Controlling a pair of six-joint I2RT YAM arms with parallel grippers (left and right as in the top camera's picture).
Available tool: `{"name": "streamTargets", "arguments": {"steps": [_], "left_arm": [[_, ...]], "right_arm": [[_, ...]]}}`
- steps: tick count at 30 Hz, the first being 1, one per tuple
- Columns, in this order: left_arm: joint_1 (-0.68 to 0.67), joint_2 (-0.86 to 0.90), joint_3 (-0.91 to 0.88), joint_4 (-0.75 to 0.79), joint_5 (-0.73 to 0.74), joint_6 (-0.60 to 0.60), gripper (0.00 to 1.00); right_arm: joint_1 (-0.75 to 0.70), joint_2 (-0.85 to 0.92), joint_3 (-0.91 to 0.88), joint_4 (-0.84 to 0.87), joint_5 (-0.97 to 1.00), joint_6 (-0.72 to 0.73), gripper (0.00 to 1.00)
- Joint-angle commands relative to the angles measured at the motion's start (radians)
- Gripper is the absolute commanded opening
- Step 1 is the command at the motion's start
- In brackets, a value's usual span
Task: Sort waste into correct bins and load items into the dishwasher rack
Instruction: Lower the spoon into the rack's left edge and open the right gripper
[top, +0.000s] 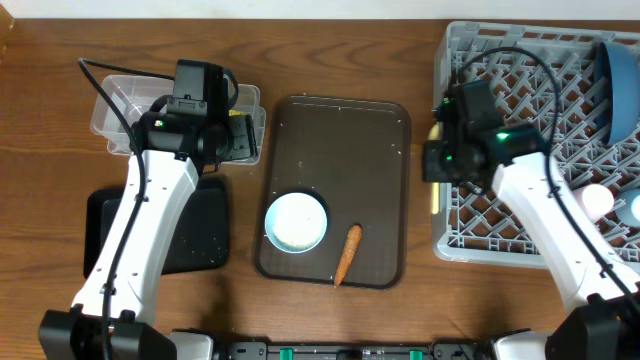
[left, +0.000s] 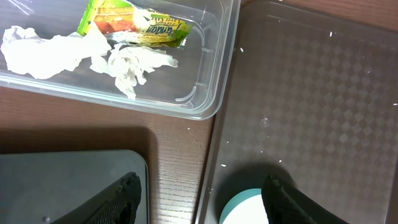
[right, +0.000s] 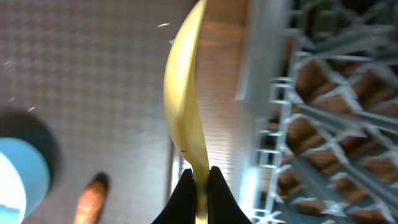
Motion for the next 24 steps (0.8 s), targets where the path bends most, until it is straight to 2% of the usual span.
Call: {"name": "streamTargets", "arguments": {"steps": [1,7,14,19,24], "left_arm": [[0.000,0.003,0.007,0.001,-0.013,-0.009,0.65],[0.000,0.003,0.007,0.002,-0.013,-0.009,0.65],[0.000,0.003,0.007,0.005,-0.013,-0.009,0.65],[-0.001,0.003,0.007,0.004,-0.012,-0.009,0.64],[-0.001,0.003,0.007,0.004,-0.012,-0.010,0.65]], "right_arm": [[-0.075,-0.015,0.017,-0.006,0.003,-0.035,0.01],[-0.155,-0.015,0.017,-0.048,-0.005,-0.070,0.01],[-0.167,-0.010,0.010,-0.077,-0.005,-0.097,0.01],[-0.165,-0.007,-0.010,-0.076,-0.004,-0.097,0.11],[-0.164,-0.002,-0.027,-0.059,-0.004,-0.096,0.11]]}}
